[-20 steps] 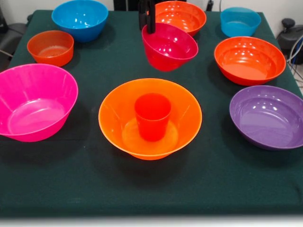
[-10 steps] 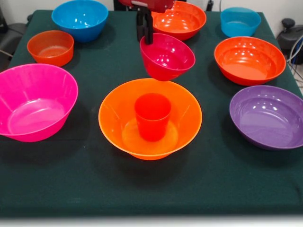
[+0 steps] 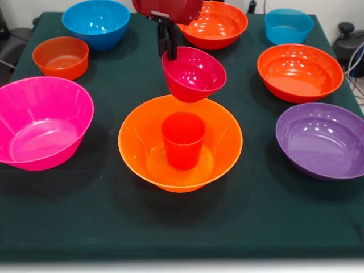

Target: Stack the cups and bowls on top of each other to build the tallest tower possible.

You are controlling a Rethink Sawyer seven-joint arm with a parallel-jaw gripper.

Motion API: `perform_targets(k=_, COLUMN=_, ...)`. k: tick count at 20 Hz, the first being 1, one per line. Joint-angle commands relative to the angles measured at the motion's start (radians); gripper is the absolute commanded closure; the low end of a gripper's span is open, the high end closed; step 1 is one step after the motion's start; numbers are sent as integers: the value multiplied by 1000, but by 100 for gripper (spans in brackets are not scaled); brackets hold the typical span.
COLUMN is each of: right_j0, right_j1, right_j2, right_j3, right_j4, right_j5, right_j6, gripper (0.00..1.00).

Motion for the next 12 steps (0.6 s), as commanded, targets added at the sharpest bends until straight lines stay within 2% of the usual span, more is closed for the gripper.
perform_targets(k=1, right_j0=-4, right_j1=38, right_j2=60, right_j3=-66, right_j4=-52, right_j5=173, right_j6=-336, gripper=100)
perform_targets(k=5, right_j0=-9, right_j1=36, right_j2=76, right_j3=-80, right_j4=-40, right_j5=213, right_j6=-347, gripper=100)
perform_targets(k=12, right_j0=-14, right_j1=43, right_j2=88, right_j3=-86, right_j4=-44, right_j5=217, right_j6=-334, gripper=100)
